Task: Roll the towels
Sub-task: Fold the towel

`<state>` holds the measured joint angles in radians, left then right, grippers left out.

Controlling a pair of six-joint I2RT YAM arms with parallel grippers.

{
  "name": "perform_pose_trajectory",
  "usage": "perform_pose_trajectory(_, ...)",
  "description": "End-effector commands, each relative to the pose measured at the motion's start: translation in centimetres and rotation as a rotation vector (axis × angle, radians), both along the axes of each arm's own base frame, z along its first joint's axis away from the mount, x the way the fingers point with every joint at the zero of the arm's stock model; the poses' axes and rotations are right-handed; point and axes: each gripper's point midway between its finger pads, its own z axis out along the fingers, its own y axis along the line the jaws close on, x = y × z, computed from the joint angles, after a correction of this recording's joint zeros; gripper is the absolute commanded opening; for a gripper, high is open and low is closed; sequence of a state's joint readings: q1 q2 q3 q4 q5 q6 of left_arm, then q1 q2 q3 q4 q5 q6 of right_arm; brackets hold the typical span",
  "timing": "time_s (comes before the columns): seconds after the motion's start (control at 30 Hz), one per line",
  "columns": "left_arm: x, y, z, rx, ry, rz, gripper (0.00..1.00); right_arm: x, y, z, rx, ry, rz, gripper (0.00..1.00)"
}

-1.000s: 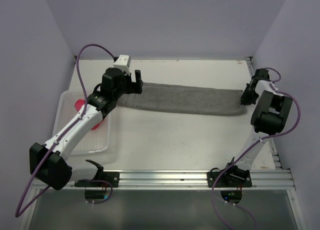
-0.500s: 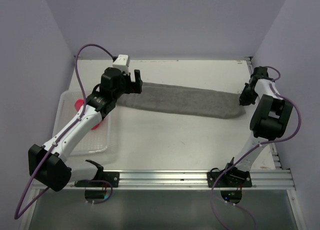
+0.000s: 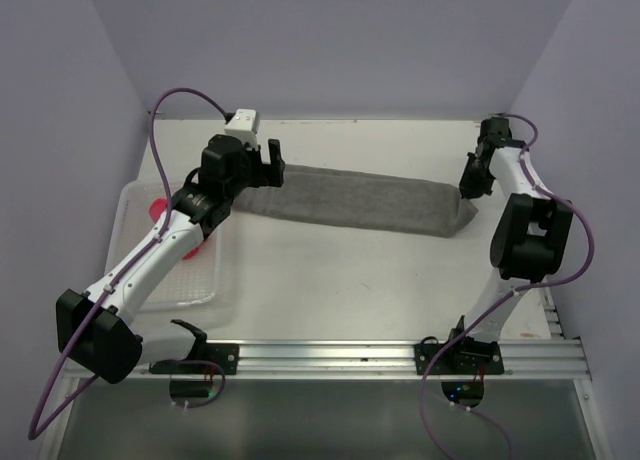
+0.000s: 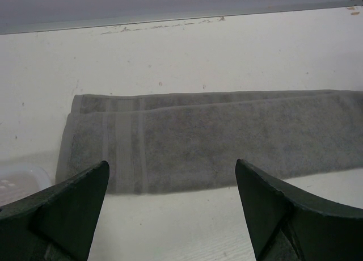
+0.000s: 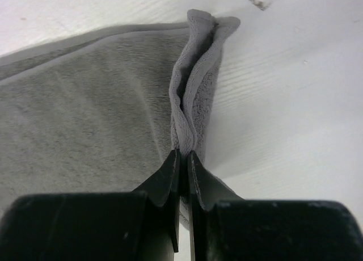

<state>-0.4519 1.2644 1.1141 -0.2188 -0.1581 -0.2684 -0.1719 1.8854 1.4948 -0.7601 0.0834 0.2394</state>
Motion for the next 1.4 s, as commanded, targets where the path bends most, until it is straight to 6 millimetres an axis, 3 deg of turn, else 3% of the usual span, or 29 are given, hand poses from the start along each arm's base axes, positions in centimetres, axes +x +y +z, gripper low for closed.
perform_pose_trajectory(0.0, -0.2, 0.2, 1.0, -0.001, -0.037, -0.006, 0.96, 1.4, 2.3, 4.6, -0.022, -0.094, 0.031, 0.0)
perform_pose_trajectory(0.13, -0.2, 0.1, 0.9, -0.002, -0.036, -0.009, 0.96, 2.8, 6.1, 6.3, -0.027, -0.113, 0.103, 0.0)
perform_pose_trajectory(0.17, -0.2, 0.1, 0.9, -0.002, -0.036, -0.009, 0.96, 3.0, 6.2, 6.6, -0.029, -0.117, 0.102, 0.0)
perform_pose_trajectory(0.23, -0.2, 0.2, 1.0, -0.003, -0.039, -0.008, 0.96, 3.7, 9.3, 7.4, -0.027, -0.131, 0.154, 0.0)
perform_pose_trajectory(0.33, -0.3, 0.2, 0.9, -0.001, -0.038, -0.008, 0.96, 4.4, 11.5, 8.8, -0.024, -0.158, 0.177, 0.0)
perform_pose_trajectory(0.5, -0.4, 0.1, 1.1, -0.007, -0.046, -0.015, 0.96, 4.6, 11.9, 11.2, -0.037, -0.188, 0.159, 0.0)
perform_pose_trajectory(0.77, -0.4, -0.1, 0.9, -0.011, -0.044, -0.024, 0.96, 2.4, 8.0, 15.6, -0.181, -0.226, 0.119, 0.0)
perform_pose_trajectory(0.93, -0.3, -0.2, 0.5, -0.012, -0.037, -0.027, 0.96, -0.2, 4.0, 17.7, -0.166, -0.268, 0.031, 0.0)
perform_pose_trajectory(1.03, -0.1, -0.5, 0.0, -0.012, -0.026, -0.034, 0.96, -1.9, 0.3, 18.6, -0.158, -0.29, -0.062, 0.0)
perform_pose_trajectory(1.37, 0.3, -0.6, -1.2, 0.005, 0.001, -0.035, 0.96, -6.5, -7.9, 20.2, -0.255, -0.274, -0.259, 0.0)
